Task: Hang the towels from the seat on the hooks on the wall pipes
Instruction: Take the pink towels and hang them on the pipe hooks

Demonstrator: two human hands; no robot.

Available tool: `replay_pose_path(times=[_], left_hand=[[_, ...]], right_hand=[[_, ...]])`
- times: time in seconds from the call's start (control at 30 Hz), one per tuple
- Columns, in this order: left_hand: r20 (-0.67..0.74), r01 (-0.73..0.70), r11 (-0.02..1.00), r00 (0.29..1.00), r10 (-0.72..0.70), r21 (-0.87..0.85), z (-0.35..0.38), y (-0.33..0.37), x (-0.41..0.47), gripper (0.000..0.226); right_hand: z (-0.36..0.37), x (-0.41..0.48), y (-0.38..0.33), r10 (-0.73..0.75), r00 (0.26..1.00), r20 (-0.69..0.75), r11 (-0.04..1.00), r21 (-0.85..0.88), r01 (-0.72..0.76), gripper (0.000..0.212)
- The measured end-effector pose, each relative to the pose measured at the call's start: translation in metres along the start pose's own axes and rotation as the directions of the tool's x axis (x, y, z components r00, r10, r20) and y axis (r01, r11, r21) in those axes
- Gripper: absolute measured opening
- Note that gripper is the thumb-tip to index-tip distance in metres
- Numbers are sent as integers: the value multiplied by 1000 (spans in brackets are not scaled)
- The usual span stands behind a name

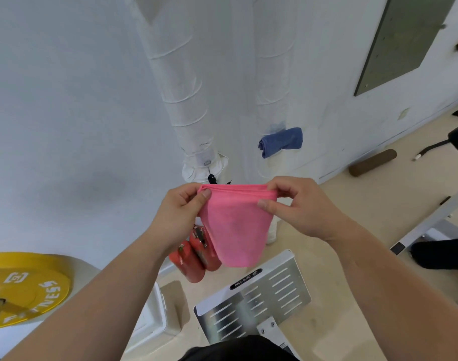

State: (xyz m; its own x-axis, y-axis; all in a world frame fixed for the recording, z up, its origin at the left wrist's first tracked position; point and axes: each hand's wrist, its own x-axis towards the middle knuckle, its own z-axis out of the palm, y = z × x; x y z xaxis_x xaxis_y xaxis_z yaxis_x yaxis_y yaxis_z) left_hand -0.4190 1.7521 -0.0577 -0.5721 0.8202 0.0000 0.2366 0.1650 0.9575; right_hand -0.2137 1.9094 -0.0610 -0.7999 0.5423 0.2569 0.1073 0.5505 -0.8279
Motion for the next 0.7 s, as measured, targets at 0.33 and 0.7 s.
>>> replay_pose_path(times=[0.33, 0.7], left_hand=[[126, -27, 990, 991, 45, -139, -7, 20, 15, 16], [635, -463, 838, 748, 195, 287, 11, 65, 28, 52]], right_hand=[[-2, 20, -20, 35, 995, -89, 981, 192, -17, 23], [5, 25, -12, 93, 991, -93, 919, 391, -50, 17]])
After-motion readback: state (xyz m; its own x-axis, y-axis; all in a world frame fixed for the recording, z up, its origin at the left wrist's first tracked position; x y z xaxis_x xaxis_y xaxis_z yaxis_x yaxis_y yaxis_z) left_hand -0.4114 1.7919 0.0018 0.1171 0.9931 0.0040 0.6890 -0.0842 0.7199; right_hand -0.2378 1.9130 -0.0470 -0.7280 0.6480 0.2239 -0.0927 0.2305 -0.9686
